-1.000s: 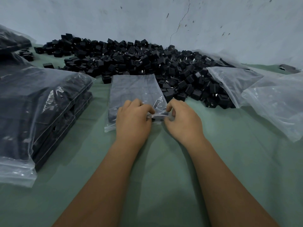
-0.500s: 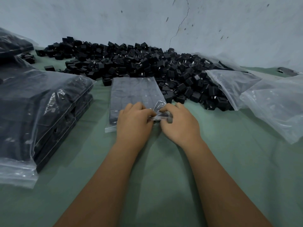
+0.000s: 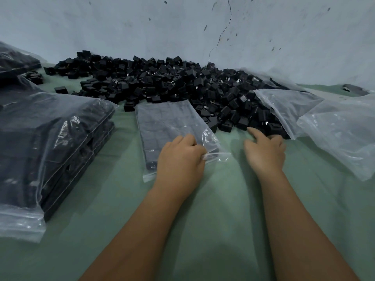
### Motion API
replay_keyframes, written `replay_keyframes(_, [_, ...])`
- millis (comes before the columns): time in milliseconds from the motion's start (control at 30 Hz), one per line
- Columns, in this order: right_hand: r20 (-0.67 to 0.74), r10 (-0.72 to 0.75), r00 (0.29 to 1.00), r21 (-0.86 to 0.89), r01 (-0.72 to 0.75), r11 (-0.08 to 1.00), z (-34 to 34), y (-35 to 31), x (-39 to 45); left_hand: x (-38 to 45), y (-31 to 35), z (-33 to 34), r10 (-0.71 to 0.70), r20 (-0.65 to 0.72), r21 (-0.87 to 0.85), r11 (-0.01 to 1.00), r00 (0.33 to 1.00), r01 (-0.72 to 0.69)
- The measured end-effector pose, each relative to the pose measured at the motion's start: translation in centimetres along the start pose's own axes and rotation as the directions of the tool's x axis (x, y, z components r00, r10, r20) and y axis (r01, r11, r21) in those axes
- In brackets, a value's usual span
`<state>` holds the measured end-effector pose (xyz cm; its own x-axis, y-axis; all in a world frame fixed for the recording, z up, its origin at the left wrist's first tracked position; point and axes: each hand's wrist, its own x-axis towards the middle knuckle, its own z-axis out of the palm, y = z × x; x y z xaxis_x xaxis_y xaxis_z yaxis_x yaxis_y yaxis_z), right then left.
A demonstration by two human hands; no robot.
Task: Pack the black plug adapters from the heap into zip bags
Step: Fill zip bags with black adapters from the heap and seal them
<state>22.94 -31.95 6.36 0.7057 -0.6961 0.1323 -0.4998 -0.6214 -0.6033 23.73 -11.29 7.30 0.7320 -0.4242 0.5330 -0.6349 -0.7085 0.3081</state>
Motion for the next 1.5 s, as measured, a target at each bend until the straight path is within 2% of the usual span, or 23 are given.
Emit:
replay_keyframes(200, [0.075, 0.015, 0.997, -0.353, 0.013, 0.935, 0.78, -0.34, -0.01, -0.02, -0.04, -0.18, -0.023, 0.005, -0.053, 0.998, 1.000, 0.023])
replay_keyframes(467, [0.066, -0.004, 0.998, -0.399, 0.030, 0.916, 1.09, -0.63, -0.22, 0.00, -0.09, -0.27, -0.041, 0.001, -0.085, 0.996, 0.999, 0.041])
replay_keyframes(567, [0.047, -0.023, 0.999, -0.362, 0.038, 0.931, 0.97, -0.54, -0.23, -0.01, -0.14, -0.23, -0.037, -0.007, -0.092, 0.995, 0.999, 0.036])
replay_keyframes(733, [-0.017, -0.136, 0.991, -0.121, 0.133, 0.984, 0.54, -0.12, -0.04, 0.01, -0.19, -0.05, -0.031, -0.029, -0.108, 0.994, 0.999, 0.028])
replay_keyframes(833, [-0.037, -0.161, 0.986, -0.034, 0.160, 0.987, 0.59, -0.24, 0.05, 0.00, -0.23, 0.03, -0.033, -0.031, -0.113, 0.993, 0.999, 0.029])
replay_keyframes(1000, [-0.085, -0.162, 0.983, 0.293, 0.181, 0.939, 0.67, -0.46, -0.21, 0.08, -0.28, 0.17, -0.031, -0.041, -0.125, 0.992, 0.999, 0.025])
replay_keyframes(1100, [-0.085, -0.132, 0.988, 0.278, 0.151, 0.949, 0.75, -0.37, -0.18, 0.09, -0.35, 0.21, -0.028, -0.050, -0.140, 0.990, 0.998, 0.021])
replay_keyframes(1267, [-0.131, -0.122, 0.984, 0.117, 0.137, 0.984, 0.72, -0.16, -0.02, 0.03, -0.45, 0.18, -0.031, -0.046, -0.155, 0.988, 0.998, 0.023])
replay_keyframes(1400, [-0.191, -0.180, 0.965, -0.033, 0.177, 0.984, 0.81, -0.21, -0.22, -0.07, -0.48, 0.08, -0.033, -0.038, -0.173, 0.985, 0.999, 0.026])
replay_keyframes(1500, [-0.196, -0.203, 0.959, -0.038, 0.199, 0.979, 0.69, -0.15, -0.43, -0.14, -0.45, -0.19, -0.047, -0.023, -0.208, 0.977, 0.999, 0.041])
